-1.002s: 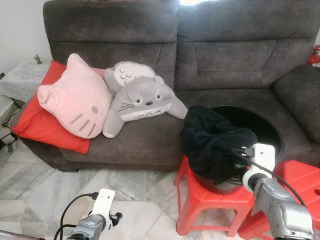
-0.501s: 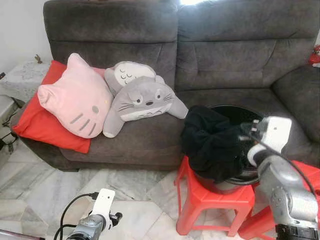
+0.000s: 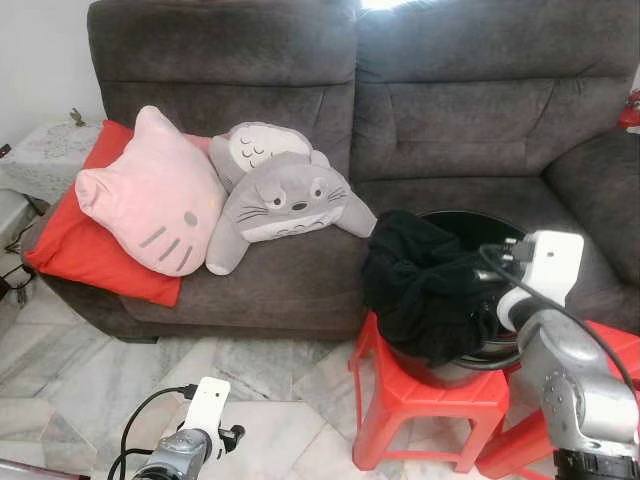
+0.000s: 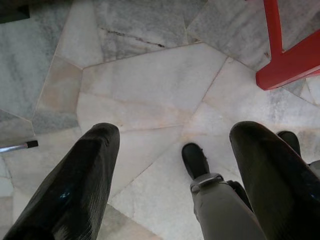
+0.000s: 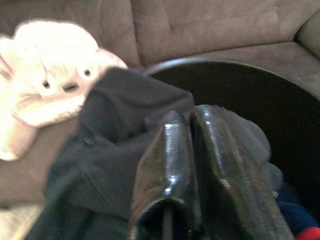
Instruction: Hang hanger
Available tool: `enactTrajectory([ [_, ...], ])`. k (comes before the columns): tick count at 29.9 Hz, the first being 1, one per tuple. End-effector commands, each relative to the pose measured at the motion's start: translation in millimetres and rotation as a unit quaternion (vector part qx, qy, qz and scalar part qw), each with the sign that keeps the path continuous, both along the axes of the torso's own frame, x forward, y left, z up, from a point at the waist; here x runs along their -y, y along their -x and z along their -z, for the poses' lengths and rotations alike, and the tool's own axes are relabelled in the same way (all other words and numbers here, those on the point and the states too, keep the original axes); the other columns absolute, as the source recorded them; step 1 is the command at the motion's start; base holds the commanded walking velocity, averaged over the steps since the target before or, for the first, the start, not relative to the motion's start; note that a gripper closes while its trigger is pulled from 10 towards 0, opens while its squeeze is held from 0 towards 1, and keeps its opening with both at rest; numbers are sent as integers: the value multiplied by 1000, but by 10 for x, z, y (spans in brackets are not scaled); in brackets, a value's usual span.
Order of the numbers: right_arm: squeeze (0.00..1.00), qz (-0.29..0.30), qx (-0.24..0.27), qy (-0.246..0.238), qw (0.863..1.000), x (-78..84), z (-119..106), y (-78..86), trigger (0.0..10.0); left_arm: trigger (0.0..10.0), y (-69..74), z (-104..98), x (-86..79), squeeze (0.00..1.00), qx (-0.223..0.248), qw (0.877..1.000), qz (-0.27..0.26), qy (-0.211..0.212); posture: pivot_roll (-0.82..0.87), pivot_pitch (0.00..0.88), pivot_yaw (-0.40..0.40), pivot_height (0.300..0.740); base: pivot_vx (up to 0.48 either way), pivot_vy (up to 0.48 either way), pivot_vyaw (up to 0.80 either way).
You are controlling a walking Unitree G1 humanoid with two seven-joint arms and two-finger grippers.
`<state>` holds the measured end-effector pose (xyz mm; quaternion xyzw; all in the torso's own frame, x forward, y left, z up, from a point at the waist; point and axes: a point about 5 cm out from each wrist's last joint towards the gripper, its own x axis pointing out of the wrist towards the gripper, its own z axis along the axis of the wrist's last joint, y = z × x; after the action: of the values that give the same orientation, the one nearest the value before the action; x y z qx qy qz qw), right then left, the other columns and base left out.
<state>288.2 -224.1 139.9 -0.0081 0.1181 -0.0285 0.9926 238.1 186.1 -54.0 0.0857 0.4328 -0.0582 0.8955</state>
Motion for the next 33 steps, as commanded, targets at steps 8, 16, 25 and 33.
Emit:
enactTrajectory([
  [8, 1000, -40, -35, 204, 978, 65, -17, 34, 10000, 10000, 20, 11, -26, 0, -10, 1000, 6, -5, -161, 0, 40, 740, 0, 0, 0],
  [16, 1000, -81, -49, 283, 955, 47, -36, 125, 10000, 10000, 28, 15, -30, 0, -11, 1000, 9, -6, -168, 0, 41, 740, 0, 0, 0],
  [25, 1000, -122, -77, 308, 940, -5, 90, 177, 10000, 10000, 28, 15, -31, 0, -12, 1000, 12, -7, -172, 0, 44, 740, 0, 0, 0],
  [33, 1000, -139, -101, 341, 924, 12, 181, 150, 10000, 10000, 25, 13, -30, 0, -11, 1000, 14, -9, -166, 0, 40, 740, 0, 0, 0],
])
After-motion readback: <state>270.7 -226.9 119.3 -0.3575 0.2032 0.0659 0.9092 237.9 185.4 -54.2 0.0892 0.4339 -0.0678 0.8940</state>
